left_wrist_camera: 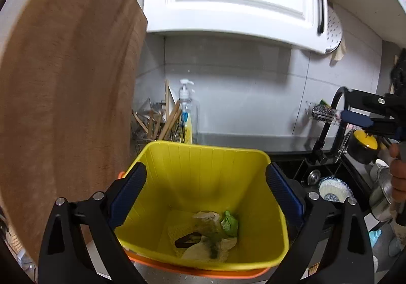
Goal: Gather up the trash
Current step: 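Carry the green leaf piece to the yellow bin and open the left tool, then return the left tool to the floor and grasp the orange mesh net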
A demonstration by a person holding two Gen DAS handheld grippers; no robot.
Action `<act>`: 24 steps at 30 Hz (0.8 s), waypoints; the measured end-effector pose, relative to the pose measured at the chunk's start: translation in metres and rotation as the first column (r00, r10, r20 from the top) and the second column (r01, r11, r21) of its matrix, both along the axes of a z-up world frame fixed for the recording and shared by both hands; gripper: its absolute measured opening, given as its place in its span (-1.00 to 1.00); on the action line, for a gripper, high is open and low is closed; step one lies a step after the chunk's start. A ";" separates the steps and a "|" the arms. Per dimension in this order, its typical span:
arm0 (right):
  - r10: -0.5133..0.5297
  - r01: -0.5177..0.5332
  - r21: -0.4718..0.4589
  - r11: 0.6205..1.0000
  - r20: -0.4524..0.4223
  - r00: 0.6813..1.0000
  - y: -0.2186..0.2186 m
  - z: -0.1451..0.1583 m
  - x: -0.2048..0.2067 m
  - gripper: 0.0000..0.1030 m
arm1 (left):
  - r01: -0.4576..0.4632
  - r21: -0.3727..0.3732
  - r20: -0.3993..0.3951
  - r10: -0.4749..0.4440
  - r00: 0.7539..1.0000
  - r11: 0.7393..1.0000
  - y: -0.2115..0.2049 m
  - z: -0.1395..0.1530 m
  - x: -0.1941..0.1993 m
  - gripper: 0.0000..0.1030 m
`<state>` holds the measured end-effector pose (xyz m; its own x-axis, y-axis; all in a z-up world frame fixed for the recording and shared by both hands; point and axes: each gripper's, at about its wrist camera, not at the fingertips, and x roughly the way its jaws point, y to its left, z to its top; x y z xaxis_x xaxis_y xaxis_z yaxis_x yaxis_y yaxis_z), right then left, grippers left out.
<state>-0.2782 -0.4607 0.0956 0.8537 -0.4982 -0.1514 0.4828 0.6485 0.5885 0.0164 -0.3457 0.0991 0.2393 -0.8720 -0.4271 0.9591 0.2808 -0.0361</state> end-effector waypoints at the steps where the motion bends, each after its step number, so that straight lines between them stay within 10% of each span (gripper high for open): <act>1: 0.007 -0.006 -0.022 1.000 0.009 1.000 0.003 0.003 0.001 0.52 | -0.011 -0.021 0.005 0.011 1.000 1.000 0.011 0.004 -0.001 0.82; 8: 0.119 -0.103 -0.188 0.977 0.076 0.990 0.024 0.028 0.022 0.75 | -0.191 -0.084 -0.011 0.190 0.982 0.978 0.106 -0.002 0.001 0.93; 12: 0.198 -0.166 -0.268 0.949 0.099 0.975 0.036 0.041 0.041 0.82 | -0.424 0.002 -0.041 0.423 0.905 0.906 0.161 -0.045 0.011 0.93; 15: 0.315 -0.269 -0.331 0.904 0.092 0.945 0.049 0.050 0.059 0.82 | -0.616 0.088 -0.059 0.622 0.781 0.782 0.206 -0.083 0.024 0.92; 19: 0.423 -0.370 -0.397 0.840 0.052 0.905 0.070 0.061 0.086 0.82 | -0.832 0.199 -0.035 0.853 0.522 0.517 0.271 -0.130 0.050 0.92; 24: 0.494 -0.444 -0.461 0.768 -0.014 0.870 0.101 0.074 0.109 0.82 | -0.932 0.235 -0.013 0.959 0.282 0.277 0.334 -0.155 0.090 0.92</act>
